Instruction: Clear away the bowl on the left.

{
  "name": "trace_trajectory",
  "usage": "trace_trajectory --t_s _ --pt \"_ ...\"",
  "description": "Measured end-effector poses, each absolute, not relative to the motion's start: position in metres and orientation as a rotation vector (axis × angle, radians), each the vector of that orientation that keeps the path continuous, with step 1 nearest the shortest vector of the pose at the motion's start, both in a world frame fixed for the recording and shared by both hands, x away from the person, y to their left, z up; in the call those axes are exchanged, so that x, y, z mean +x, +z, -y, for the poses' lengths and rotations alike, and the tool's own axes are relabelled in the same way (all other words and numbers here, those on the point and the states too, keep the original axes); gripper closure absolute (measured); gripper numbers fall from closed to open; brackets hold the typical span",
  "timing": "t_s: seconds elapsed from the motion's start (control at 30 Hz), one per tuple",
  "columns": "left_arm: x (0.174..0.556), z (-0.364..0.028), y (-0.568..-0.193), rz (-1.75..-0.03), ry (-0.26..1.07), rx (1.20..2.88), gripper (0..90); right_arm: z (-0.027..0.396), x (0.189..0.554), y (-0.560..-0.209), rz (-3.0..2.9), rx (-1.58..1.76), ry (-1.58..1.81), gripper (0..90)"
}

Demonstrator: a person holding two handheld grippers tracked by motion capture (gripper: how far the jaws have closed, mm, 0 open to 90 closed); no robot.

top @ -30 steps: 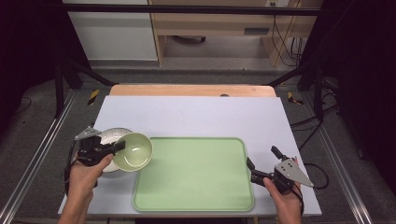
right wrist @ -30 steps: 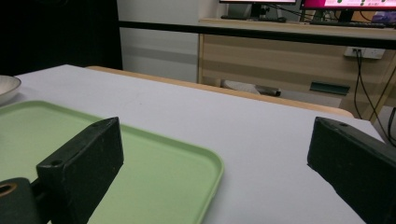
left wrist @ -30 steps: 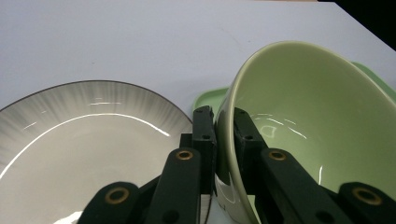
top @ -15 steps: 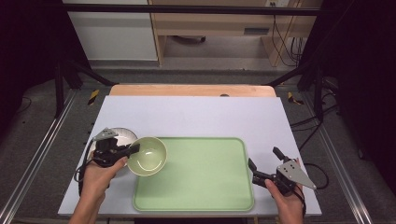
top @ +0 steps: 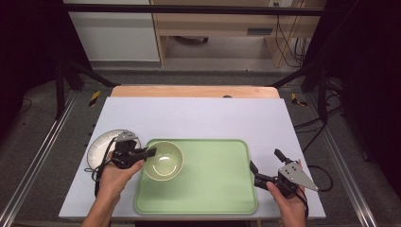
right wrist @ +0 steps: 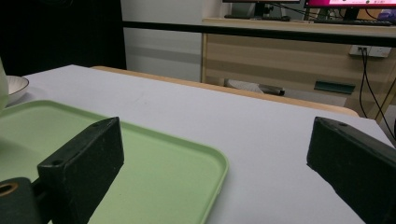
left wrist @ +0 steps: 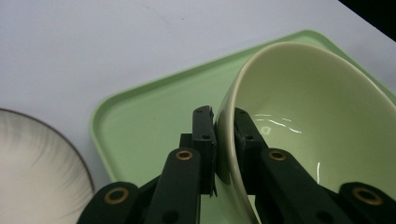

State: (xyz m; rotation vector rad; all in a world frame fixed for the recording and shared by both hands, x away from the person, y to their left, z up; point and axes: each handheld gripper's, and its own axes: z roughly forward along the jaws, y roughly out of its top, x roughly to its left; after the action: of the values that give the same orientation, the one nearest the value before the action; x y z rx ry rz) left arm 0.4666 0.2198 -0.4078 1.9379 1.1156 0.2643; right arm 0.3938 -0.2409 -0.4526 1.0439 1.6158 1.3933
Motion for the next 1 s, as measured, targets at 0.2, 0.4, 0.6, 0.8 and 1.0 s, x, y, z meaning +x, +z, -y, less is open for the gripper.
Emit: trace_trajectory --t_s 0.2,0.4,0.6,0.8,1.0 --pt "0.47 -0.197 -0.409 -1.069 0.194 1.94 82.1 0.241 0.395 -0.453 -1.618 1.045 1.391 4.0" --pt "0.471 -0.18 -0.414 -1.035 0.15 1.966 82.1 0.243 0.395 -0.453 -1.609 1.051 1.383 4.0" --pt "0.469 -0.166 -0.42 -1.022 0.143 2.009 82.1 0.242 0.394 -0.453 -1.609 1.048 1.386 4.1" --pt "0.467 -0.157 -0.424 -1.003 0.131 2.05 82.0 0.242 0.394 -0.453 -1.613 1.056 1.391 4.7" --pt "0.466 -0.15 -0.43 -1.002 0.116 2.062 82.0 0.242 0.395 -0.453 -1.615 1.056 1.389 4.7"
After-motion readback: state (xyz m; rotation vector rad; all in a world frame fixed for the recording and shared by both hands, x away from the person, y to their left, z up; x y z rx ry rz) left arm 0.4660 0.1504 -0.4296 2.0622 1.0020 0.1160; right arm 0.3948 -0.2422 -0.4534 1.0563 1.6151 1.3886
